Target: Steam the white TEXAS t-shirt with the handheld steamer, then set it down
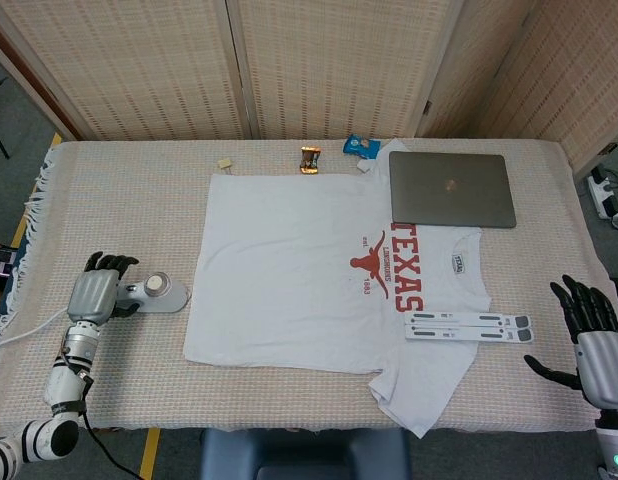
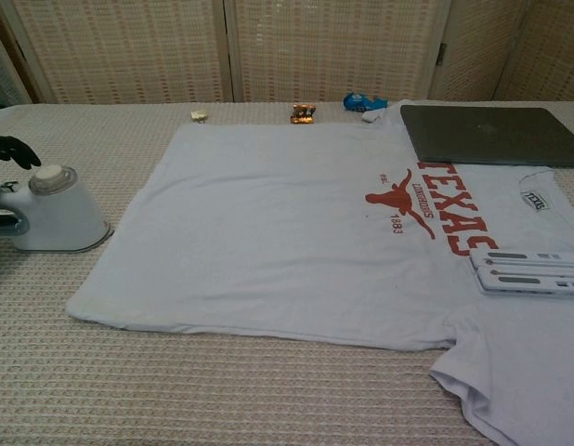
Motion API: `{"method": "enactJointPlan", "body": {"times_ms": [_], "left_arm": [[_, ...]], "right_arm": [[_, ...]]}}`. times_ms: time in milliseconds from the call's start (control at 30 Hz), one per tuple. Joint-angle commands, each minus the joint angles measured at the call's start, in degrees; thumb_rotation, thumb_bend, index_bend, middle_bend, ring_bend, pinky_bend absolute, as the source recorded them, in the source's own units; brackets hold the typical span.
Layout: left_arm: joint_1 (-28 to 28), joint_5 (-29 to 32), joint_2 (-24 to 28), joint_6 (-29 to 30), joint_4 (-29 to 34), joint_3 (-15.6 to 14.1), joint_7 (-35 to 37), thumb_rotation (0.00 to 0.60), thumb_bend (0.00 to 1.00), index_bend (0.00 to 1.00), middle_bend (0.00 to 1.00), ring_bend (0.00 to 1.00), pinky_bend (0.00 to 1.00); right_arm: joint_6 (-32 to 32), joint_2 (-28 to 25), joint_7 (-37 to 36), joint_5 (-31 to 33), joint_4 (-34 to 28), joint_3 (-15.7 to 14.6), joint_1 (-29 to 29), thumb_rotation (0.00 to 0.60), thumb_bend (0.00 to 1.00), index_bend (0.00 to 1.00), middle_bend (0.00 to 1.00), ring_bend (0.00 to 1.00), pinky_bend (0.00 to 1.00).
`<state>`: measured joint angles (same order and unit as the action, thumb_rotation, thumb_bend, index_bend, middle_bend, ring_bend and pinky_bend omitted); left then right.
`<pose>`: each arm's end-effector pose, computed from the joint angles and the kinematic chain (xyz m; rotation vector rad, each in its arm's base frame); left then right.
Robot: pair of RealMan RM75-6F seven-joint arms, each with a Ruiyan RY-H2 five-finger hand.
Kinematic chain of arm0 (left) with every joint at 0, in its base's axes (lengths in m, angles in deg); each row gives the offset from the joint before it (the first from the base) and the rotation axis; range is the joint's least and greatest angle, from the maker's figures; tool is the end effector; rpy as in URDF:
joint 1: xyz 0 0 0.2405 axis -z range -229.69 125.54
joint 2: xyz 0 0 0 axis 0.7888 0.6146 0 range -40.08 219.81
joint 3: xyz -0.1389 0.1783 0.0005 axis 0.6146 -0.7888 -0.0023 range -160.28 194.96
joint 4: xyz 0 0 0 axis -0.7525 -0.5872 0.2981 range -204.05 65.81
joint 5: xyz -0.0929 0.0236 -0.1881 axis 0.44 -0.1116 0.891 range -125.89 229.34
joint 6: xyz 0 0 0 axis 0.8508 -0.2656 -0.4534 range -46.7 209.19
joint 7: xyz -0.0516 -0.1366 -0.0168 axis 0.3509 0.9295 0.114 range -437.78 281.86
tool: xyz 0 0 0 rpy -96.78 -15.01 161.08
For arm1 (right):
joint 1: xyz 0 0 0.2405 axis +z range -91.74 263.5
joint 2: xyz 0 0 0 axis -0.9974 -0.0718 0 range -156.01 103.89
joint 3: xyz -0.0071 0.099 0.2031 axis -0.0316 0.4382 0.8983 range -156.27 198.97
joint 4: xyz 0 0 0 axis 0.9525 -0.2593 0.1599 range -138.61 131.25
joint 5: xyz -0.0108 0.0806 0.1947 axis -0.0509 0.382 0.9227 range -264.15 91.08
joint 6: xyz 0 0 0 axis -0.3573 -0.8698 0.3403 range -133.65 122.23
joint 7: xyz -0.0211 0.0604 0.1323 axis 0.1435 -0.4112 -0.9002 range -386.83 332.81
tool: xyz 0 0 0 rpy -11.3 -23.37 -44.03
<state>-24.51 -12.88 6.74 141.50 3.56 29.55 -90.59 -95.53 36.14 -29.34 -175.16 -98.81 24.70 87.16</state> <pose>-0.2661 0.3269 0.0609 -1.4755 -0.9495 -0.7383 -0.2769 -0.1652 0.1601 1.3219 -0.8952 0.9850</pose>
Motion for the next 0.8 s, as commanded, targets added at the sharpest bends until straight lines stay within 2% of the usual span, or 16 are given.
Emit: {"method": "enactJointPlan", "body": {"times_ms": [33, 167, 300, 500, 633, 700, 800], "left_arm": [[1.01, 1.49, -2.08, -0.53, -3.37, 1.08, 0.97, 0.600, 0.25, 0.33, 0.33, 0.24, 0.16], [1.84, 1.82, -3.37, -1.02, -6.94, 1.36, 1.01, 0.600, 0.26, 0.35, 0.36, 0.26, 0.17], [3.47, 1.67, -5.75, -2.90, -13.25, 1.37, 1.97, 0.600, 0.28, 0.38, 0.38, 0.29, 0.18], [4.37, -3.36, -8.56, -1.91, -18.65, -0.66, 6.02, 0.600, 0.30, 0.49, 0.51, 0.40, 0.25], [5.41, -4.50, -10.91, -2.94, -23.16, -1.00, 8.14, 0.600, 0.30, 0.58, 0.61, 0.49, 0.28], [5.91, -4.88, -11.87, -3.83, -25.19, -1.14, 9.37, 0.600, 0.31, 0.63, 0.68, 0.56, 0.32], [6.46, -5.81, -12.68, -5.11, -27.63, -1.79, 10.84, 0.600, 0.33, 0.72, 0.78, 0.66, 0.47]], "right_arm": [[0.13, 0.04, 0.06, 0.16, 0.00, 0.02, 0.00, 0.560, 0.00, 0.00, 0.00, 0.00, 0.00], [0.35, 0.14, 0.10, 0.45, -0.02, 0.12, 0.05, 0.561, 0.00, 0.00, 0.00, 0.00, 0.00], [0.61, 0.29, 0.28, 0.69, -0.06, 0.27, 0.18, 0.558, 0.00, 0.00, 0.00, 0.00, 0.00], [1.04, 0.55, 0.11, 1.15, 0.17, 0.30, 0.21, 0.560, 0.00, 0.00, 0.00, 0.00, 0.00], [0.80, 0.48, 0.14, 1.15, 0.13, 0.30, 0.05, 0.561, 0.00, 0.00, 0.00, 0.00, 0.00], [0.47, 0.45, 0.14, 1.23, 0.07, 0.28, -0.22, 0.562, 0.00, 0.00, 0.00, 0.00, 0.00], [0.34, 0.47, -0.01, 1.47, 0.07, 0.19, -0.50, 0.561, 0.00, 0.00, 0.00, 0.00, 0.00]]}}
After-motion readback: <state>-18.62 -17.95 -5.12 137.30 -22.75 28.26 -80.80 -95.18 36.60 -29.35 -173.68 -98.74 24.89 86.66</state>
